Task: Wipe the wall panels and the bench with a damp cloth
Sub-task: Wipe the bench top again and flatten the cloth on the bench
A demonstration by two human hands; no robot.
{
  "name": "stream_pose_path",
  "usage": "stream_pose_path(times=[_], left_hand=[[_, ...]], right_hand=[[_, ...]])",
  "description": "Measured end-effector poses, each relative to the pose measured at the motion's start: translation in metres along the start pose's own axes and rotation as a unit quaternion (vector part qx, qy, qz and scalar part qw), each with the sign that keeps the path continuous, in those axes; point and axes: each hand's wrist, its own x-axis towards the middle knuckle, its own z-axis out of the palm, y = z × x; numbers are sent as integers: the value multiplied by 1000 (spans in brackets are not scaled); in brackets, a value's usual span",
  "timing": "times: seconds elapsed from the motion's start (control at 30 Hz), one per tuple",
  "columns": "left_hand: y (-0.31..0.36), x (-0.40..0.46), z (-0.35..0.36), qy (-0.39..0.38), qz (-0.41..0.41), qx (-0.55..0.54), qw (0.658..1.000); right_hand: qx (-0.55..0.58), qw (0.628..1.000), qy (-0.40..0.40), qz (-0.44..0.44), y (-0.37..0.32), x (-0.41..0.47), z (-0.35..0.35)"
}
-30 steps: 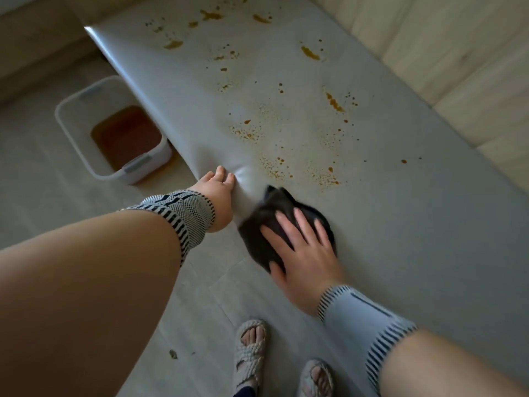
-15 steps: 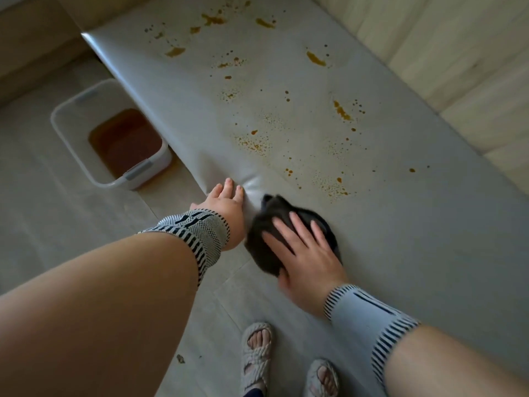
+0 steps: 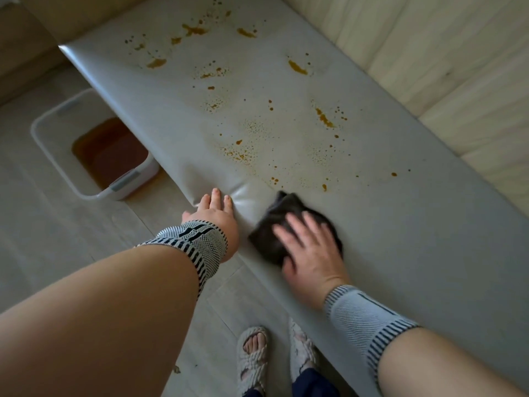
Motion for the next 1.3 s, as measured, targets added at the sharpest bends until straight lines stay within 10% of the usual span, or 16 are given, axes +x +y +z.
stream_pose_path(times=[0.17,0.4,0.63,0.8,0.9,1.07,1.3], left_hand=[[6,-4,1,0,-13,5,1000],[33,-12,-12,8,-82,19,996],[59,-29,-14,106,-21,-76,991],[112,-9,-58,104,87,-50,990],[140,1,-65,68,78,-49,993],[165,7,-58,37,33,-62,997],[172,15,-62,14,15,-42,999]], right_hand=[[63,910,60,406,22,17,-11],[18,997,-4,-71,14,3,-1],[66,910,42,408,75,14,-22],[-5,999,17,31,63,-8,-18],[-12,996,49,72,128,-9,-25],[78,915,81,386,171,26,-34],[59,997,46,9,148,1,-25]])
